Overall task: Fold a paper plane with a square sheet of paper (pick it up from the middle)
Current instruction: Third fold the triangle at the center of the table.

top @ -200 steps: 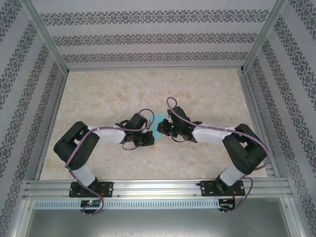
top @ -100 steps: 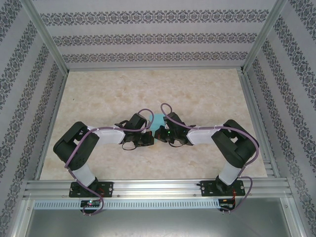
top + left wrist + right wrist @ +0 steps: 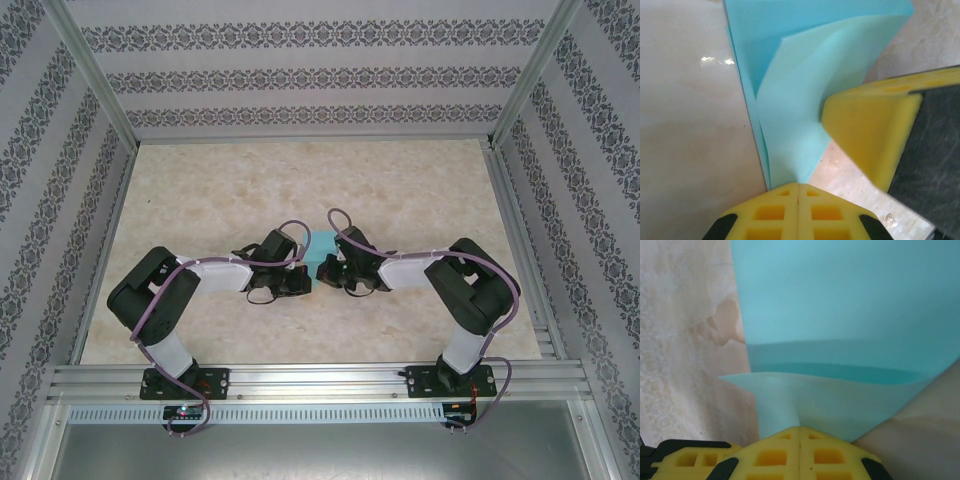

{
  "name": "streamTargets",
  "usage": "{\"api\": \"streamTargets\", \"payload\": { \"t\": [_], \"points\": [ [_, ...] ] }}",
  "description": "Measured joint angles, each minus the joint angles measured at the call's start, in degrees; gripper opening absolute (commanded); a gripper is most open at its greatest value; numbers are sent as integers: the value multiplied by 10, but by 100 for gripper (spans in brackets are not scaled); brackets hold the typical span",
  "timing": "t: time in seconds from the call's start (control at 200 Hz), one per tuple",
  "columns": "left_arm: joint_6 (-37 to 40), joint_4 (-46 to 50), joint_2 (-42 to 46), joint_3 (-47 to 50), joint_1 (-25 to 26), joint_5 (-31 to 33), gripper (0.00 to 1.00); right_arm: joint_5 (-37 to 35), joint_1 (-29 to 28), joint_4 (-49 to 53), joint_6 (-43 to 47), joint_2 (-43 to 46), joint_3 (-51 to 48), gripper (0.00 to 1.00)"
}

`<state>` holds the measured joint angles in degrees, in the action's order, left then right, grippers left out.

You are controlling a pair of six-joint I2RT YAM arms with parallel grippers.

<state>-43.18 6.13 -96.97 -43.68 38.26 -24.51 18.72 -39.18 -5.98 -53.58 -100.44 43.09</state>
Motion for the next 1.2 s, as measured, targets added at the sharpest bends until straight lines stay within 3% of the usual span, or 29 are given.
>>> {"api": "streamTargets", "payload": {
  "t": [0.385,0.619,0.869,1.199],
  "points": [
    [1,-1,3,4,0,4,0,18,66,65,74,-30,61,0],
    [2,0,3,4,0,4,0,-26,99,108,113,-2,75,0],
    [2,0,3,3,0,4,0,-11,60,68,112,76,47,0],
    [2,4,3,2,0,4,0,28,13,29,85,3,29,0]
  ]
}}
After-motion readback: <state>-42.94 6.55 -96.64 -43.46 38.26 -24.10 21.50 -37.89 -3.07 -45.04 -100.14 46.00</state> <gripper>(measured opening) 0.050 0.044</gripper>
